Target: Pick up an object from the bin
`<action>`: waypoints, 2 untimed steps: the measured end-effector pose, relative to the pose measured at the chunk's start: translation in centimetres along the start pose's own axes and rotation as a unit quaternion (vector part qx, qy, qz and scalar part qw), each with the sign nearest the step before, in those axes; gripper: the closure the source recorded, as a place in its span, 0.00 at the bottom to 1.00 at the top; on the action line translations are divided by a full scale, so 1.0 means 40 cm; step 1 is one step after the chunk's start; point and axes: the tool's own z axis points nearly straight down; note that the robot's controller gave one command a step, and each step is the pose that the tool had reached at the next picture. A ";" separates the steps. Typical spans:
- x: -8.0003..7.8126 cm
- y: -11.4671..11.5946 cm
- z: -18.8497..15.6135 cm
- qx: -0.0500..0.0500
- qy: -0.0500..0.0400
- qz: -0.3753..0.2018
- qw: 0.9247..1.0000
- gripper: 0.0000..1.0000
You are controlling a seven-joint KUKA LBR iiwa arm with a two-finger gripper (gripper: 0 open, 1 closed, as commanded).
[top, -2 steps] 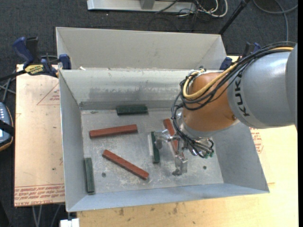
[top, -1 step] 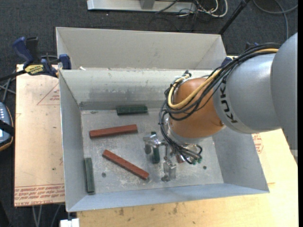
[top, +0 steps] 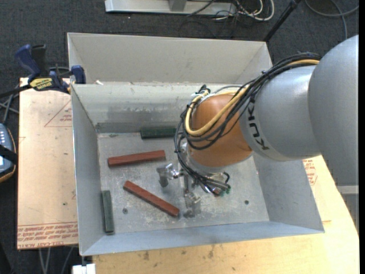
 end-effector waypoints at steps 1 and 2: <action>-0.016 0.100 0.047 0.000 0.001 -0.028 1.000 0.00; -0.016 0.137 0.052 0.000 -0.001 -0.009 1.000 0.00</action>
Offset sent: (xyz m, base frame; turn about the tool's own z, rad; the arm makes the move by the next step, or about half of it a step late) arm -0.0297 0.0361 -0.0208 0.0385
